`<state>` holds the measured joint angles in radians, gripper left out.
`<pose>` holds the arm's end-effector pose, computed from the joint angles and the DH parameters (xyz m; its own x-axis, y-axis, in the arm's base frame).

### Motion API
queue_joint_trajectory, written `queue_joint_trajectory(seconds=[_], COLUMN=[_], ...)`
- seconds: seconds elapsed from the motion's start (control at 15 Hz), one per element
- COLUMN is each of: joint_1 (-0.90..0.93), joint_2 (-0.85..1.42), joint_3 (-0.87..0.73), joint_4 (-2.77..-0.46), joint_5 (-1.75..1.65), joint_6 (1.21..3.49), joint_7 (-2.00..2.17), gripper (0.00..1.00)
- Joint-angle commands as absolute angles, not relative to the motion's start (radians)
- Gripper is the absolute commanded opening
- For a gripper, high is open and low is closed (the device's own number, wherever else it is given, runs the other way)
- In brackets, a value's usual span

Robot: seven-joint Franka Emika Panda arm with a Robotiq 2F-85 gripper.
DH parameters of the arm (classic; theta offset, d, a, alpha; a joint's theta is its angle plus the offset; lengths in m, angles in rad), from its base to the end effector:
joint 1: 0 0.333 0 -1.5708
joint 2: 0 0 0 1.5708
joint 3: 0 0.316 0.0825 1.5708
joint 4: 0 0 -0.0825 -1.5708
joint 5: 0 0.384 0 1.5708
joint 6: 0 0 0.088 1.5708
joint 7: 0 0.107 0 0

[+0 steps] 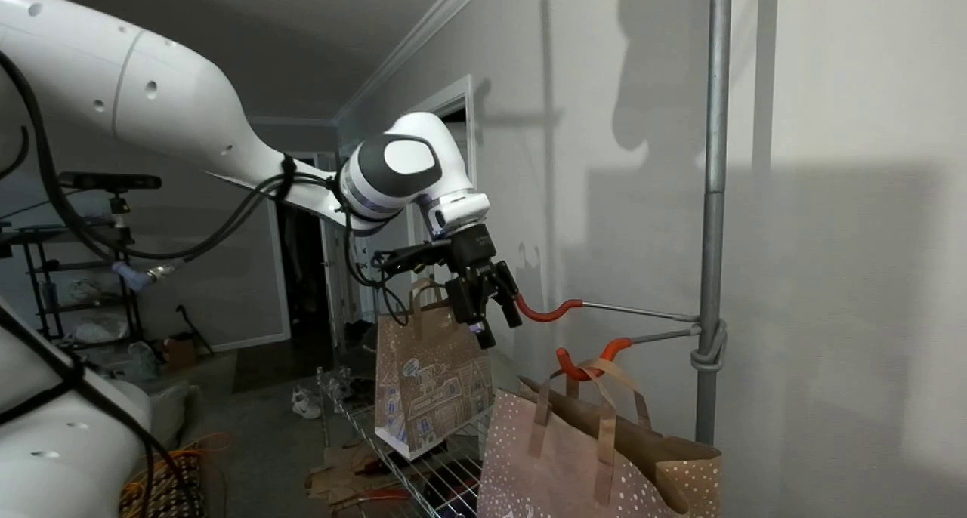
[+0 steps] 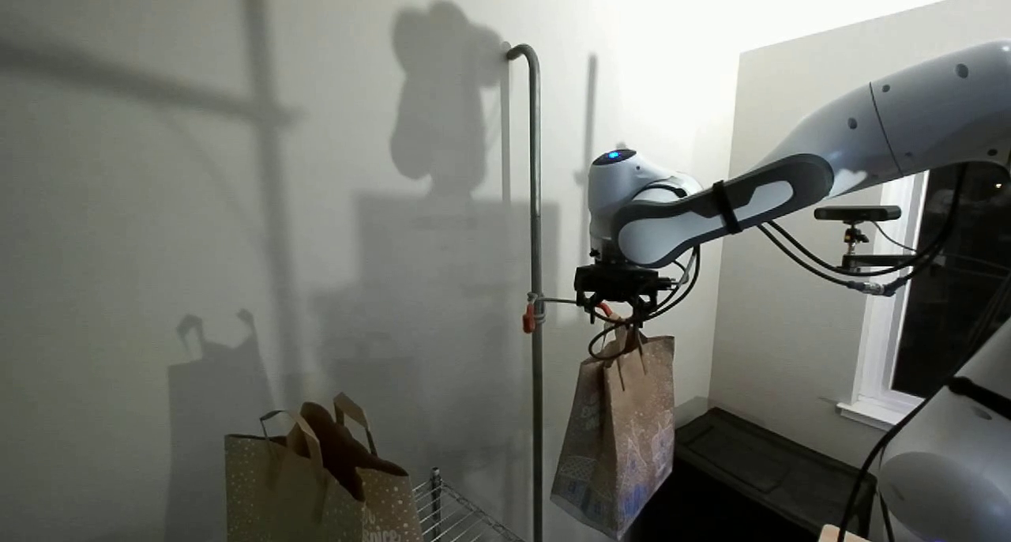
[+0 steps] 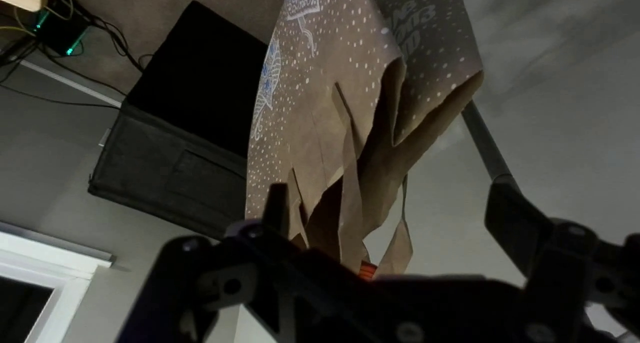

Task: Put the right bag on the top of the rack

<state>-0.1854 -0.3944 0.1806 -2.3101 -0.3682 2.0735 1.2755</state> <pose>0.4498 -0.0143 0.5139 0.3877 -0.8226 0.4159 -0.9070 -0.4210 0.0127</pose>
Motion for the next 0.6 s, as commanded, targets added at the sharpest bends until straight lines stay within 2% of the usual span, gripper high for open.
queue_joint_trajectory(seconds=[0.0,0.53], joint_1=[-0.159,-0.149], joint_2=[-0.392,-0.191], joint_3=[0.158,0.217], joint_4=[-2.308,-2.098], joint_5=[-0.378,-0.453], joint_6=[2.069,2.014], joint_7=[1.283,1.516], gripper=[1.00,1.00])
